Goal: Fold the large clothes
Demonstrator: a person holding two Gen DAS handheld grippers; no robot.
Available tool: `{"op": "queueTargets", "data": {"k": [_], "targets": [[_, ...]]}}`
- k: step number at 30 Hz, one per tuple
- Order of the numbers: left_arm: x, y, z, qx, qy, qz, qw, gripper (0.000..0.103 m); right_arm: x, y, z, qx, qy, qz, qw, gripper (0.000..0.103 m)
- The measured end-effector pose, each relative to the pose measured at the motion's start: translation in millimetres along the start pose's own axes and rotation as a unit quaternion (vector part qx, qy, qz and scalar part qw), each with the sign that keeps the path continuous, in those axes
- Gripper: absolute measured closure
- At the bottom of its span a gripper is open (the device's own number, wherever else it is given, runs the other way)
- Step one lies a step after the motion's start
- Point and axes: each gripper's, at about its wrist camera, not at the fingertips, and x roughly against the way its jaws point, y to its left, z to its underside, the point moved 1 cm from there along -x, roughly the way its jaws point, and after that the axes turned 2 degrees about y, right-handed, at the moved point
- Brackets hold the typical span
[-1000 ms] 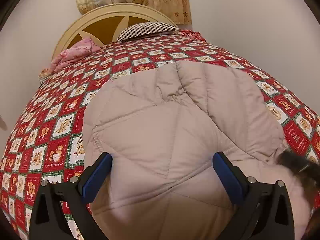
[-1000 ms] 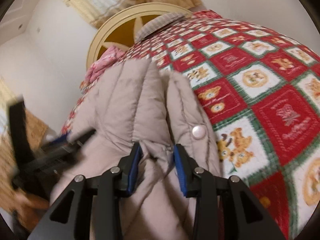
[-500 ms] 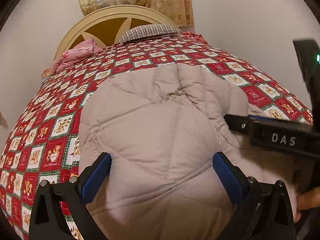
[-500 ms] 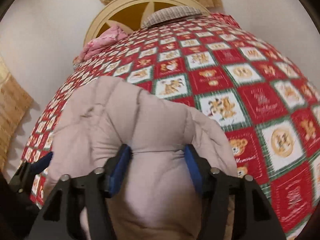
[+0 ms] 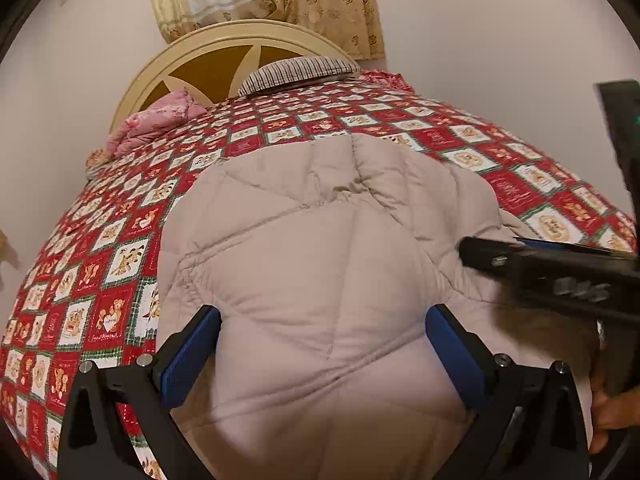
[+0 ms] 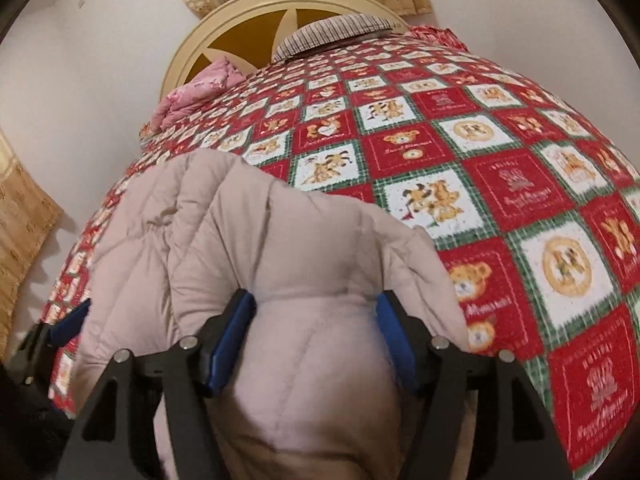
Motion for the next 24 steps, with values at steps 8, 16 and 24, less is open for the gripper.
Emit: {"op": "queueTargets", "data": {"k": [8,16,24], "targets": [[62,87,7,0.143,-0.066,0.154,0.9755,0.001,102,-22,23,-0.016,-0.097,-0.097,0.99,0.0],[21,143,12,0.256,0.029,0.212,0.9428,0.001,78,-23,-5,0.011,-0.019,-0.107,0.994,0.0],[-14,154,22,0.287,0.071,0.204,0.9334,0.001,43,-39,-11,-0.003,0.02,-0.092,0.996,0.0]]}}
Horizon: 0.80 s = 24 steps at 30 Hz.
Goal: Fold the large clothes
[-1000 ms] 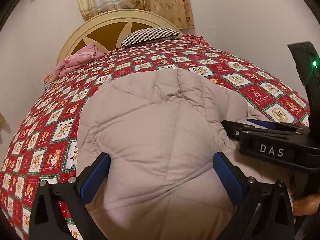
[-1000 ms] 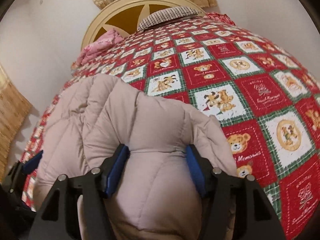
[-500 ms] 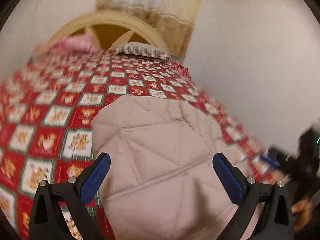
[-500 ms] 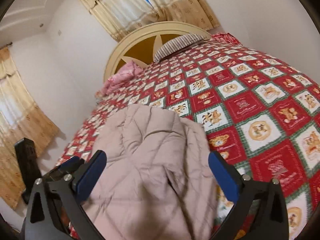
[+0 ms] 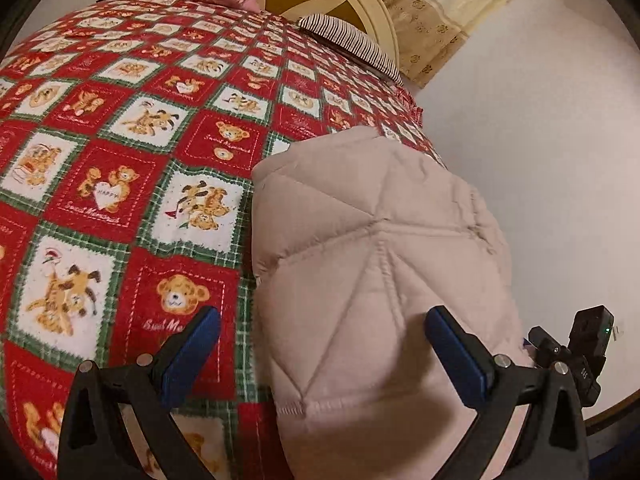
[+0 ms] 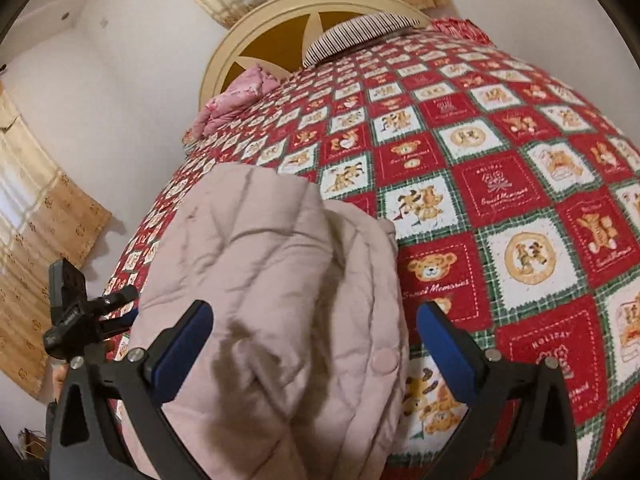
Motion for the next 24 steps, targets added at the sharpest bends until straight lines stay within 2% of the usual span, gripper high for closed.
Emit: {"op": "queueTargets", "data": {"k": [2,4,6,9,13,16,20,22,24], "targets": [[-11,4,3,0.022,0.01,0.039,0.9989,0.001,-12,-7,-1,-0.009,0.012,-0.013,1.0,0.0],[-25,12,6,0.069,0.038,0.101,0.9918,0.001,-28,-11,1,-0.011,0.036,-0.032,0.999,0.0],[-33,17,10,0.091,0.049,0.127,0.9866,0.001,-44,-19,6,-0.023,0.062,-0.058,0.996,0.0],[-42,21,13,0.098,0.065,0.149,0.9818,0.001,-65,-44,14,-0.08,0.093,-0.141,0.983,0.0],[-53,16,7,0.082,0.087,0.155,0.9806,0.001,-68,-43,12,-0.055,0.093,-0.155,0.982,0.0],[-57,6,8,0.053,0.079,0.149,0.9842,0.001,-76,-40,8,-0.045,0.086,-0.16,0.982,0.0],[-50,3,15,0.031,0.065,0.155,0.9852,0.001,-80,-13,15,-0.017,0.105,-0.15,0.983,0.002],[-42,4,21,0.031,0.055,0.16,0.985,0.001,-71,-1,25,-0.019,0.102,-0.152,0.983,0.015],[-28,-4,31,0.021,0.054,0.159,0.9856,0.001,-54,9,35,-0.008,0.094,-0.133,0.987,0.03]]}}
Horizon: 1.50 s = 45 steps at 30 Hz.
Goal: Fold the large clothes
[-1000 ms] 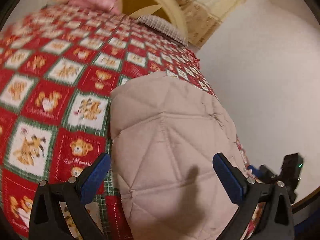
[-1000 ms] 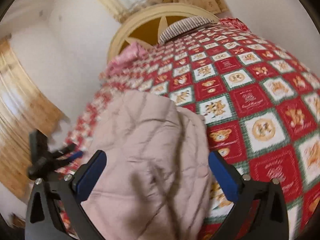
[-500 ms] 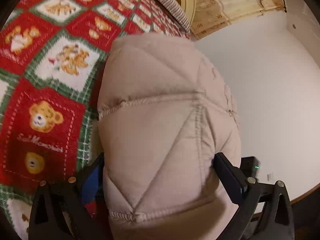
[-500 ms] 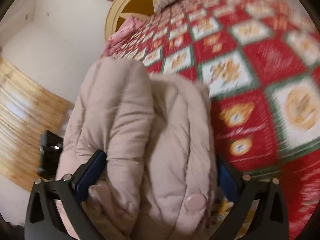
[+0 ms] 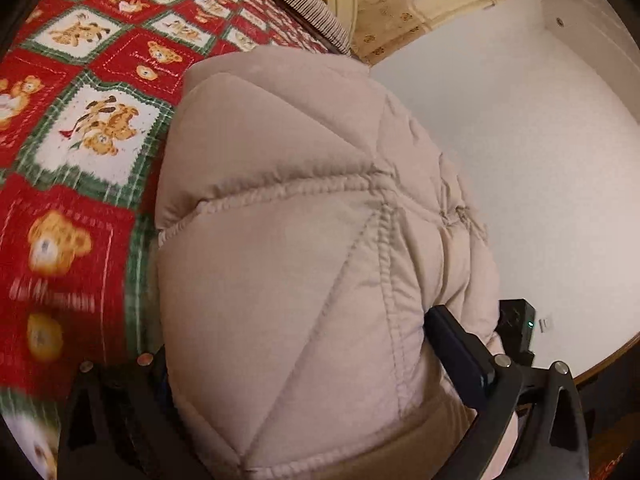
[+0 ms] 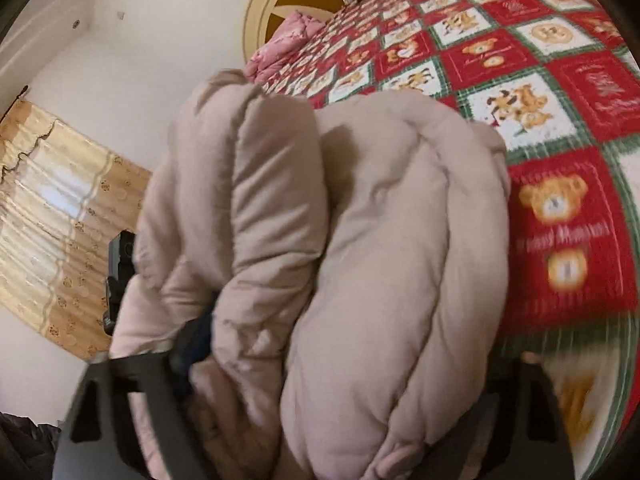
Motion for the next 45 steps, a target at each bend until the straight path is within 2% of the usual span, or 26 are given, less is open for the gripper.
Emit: {"op": "queueTargets", "data": {"k": [3,7,10,13,16,18,21,23,25,26,28,31,32,34,37,39,43,45], "targets": [[13,-30,16,-0.038,0.016,-0.001,0.9991,0.001,27,28,24,0.025,-0.012,0.038,0.999,0.043],[21,-81,33,-0.087,0.026,0.025,0.9955,0.001,91,55,58,0.038,-0.06,0.048,0.996,0.048],[8,-146,42,-0.152,0.037,0.045,0.9867,0.001,148,67,74,0.043,-0.104,0.063,0.992,0.05],[-19,-205,54,-0.203,0.058,0.066,0.9752,0.001,206,65,85,0.038,-0.147,0.083,0.985,0.051],[-58,-251,61,-0.22,0.079,0.087,0.9683,0.001,259,48,92,0.02,-0.19,0.123,0.974,0.051],[-95,-280,69,-0.24,0.096,0.082,0.9626,0.001,285,27,96,-0.001,-0.212,0.148,0.966,0.051],[-152,-306,84,-0.27,0.107,0.049,0.9558,0.001,309,-16,103,-0.031,-0.241,0.206,0.948,0.051],[-190,-313,95,-0.285,0.108,0.005,0.9525,0.001,313,-53,108,-0.058,-0.249,0.241,0.936,0.051],[-220,-314,107,-0.308,0.105,-0.048,0.9443,0.001,310,-91,115,-0.094,-0.25,0.269,0.926,0.051],[-229,-313,112,-0.315,0.103,-0.072,0.9409,0.001,307,-109,119,-0.115,-0.249,0.266,0.924,0.051],[-235,-310,117,-0.309,0.093,-0.089,0.9423,0.001,300,-142,128,-0.15,-0.257,0.238,0.925,0.051],[-243,-303,124,-0.309,0.087,-0.115,0.9402,0.001,289,-172,136,-0.173,-0.263,0.207,0.926,0.044],[-257,-300,119,-0.31,0.083,-0.127,0.9386,0.001,285,-179,136,-0.176,-0.267,0.201,0.926,0.041],[-273,-298,114,-0.314,0.072,-0.146,0.9354,0.001,287,-190,136,-0.198,-0.267,0.18,0.926,0.038],[-279,-303,125,-0.338,0.042,-0.173,0.9243,0.001,296,-197,132,-0.203,-0.26,0.183,0.926,0.036],[-287,-299,121,-0.347,0.027,-0.179,0.9202,0.001,299,-193,134,-0.205,-0.26,0.183,0.926,0.035],[-289,-295,121,-0.354,0.022,-0.178,0.918,0.001,311,-179,148,-0.201,-0.27,0.195,0.921,0.032],[-288,-292,118,-0.346,0.026,-0.174,0.9217,0.001,331,-159,158,-0.185,-0.299,0.209,0.912,0.032]]}}
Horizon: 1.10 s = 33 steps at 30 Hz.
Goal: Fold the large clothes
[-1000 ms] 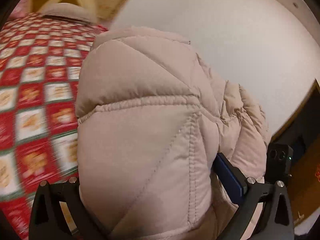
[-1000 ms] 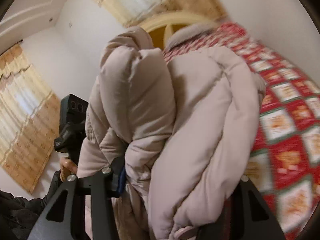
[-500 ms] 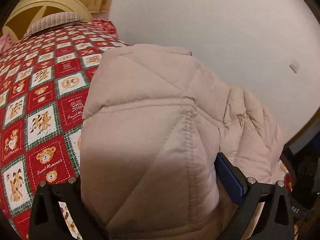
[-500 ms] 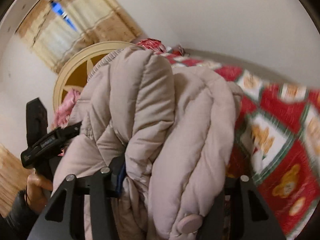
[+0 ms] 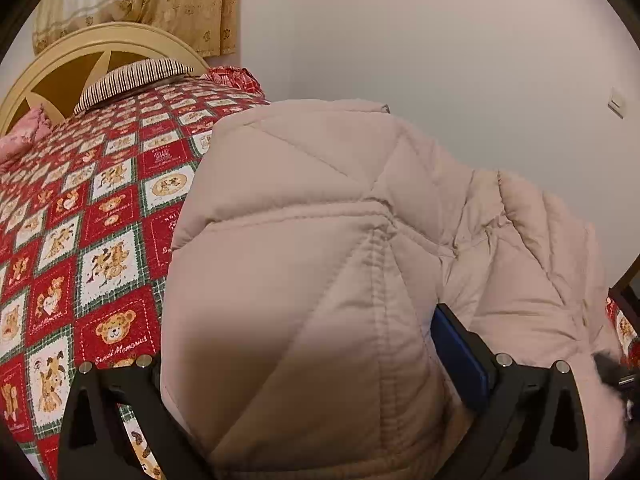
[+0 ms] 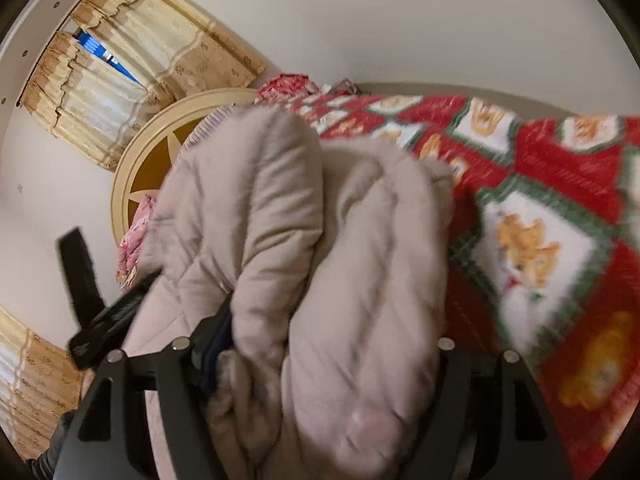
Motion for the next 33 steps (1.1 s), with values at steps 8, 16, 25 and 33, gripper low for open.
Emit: {"op": "queueTargets", "data": {"k": [8,16,25,33], "targets": [[-2,8,-1,0.02,0.008,0.02,0.9996,0.001,60,70,20,0.15,-0.056,0.084,0.984,0.045],[-10,29,-4,0.049,0.034,0.041,0.9974,0.001,-48,70,24,0.151,0.047,0.147,0.976,0.064],[-27,33,-9,0.051,0.044,0.013,0.9976,0.001,-81,61,7,0.141,0.058,0.16,0.975,0.064],[20,45,6,0.06,0.055,0.024,0.9964,0.001,-54,58,21,0.131,0.032,0.158,0.978,0.062]]}}
